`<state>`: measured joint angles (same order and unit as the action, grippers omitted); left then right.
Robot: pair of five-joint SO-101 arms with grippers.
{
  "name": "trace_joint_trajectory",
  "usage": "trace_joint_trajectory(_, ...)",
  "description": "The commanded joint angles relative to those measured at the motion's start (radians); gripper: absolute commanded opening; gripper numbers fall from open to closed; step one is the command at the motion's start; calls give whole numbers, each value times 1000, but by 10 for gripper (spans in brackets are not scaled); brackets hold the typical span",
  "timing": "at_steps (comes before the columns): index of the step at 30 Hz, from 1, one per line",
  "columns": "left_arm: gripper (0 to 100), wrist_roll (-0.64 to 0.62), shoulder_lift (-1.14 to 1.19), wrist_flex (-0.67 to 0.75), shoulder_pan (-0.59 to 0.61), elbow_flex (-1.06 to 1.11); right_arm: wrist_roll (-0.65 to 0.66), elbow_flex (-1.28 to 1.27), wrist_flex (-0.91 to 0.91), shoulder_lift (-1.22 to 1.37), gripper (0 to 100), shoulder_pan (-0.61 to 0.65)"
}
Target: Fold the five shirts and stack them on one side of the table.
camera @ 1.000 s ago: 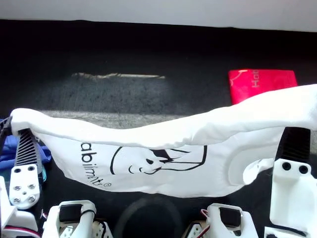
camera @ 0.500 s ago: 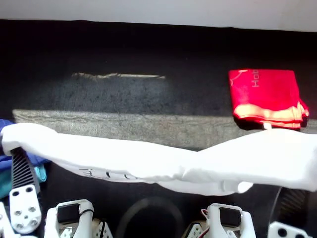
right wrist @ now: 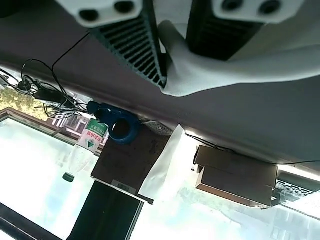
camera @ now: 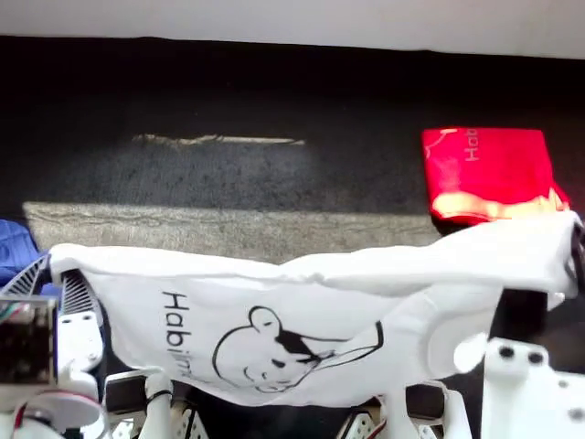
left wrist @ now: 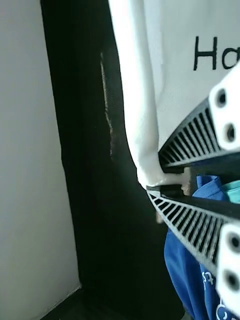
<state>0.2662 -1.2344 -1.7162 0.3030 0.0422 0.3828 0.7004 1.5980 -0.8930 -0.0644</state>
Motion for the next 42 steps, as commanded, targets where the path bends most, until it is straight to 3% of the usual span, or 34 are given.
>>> trace_joint_trajectory(1,20,3,4,84,13,186,-9,-214,-127,61,6,8)
trace_joint_trajectory(9,20,8,15,456,13,518,-3,-802,-582,71,6,70)
trace_joint_trajectory(16,20,92,308,671,13,484,-3,-1098,-946,111,6,177)
trace_joint_trajectory(21,20,95,630,723,13,268,-8,-1063,-1047,288,6,180)
trace_joint_trajectory(32,20,95,1216,718,8,-200,-8,-759,-1046,690,6,193)
trace_joint_trajectory(42,20,94,1515,667,-28,-280,-8,-676,-1046,1004,6,232)
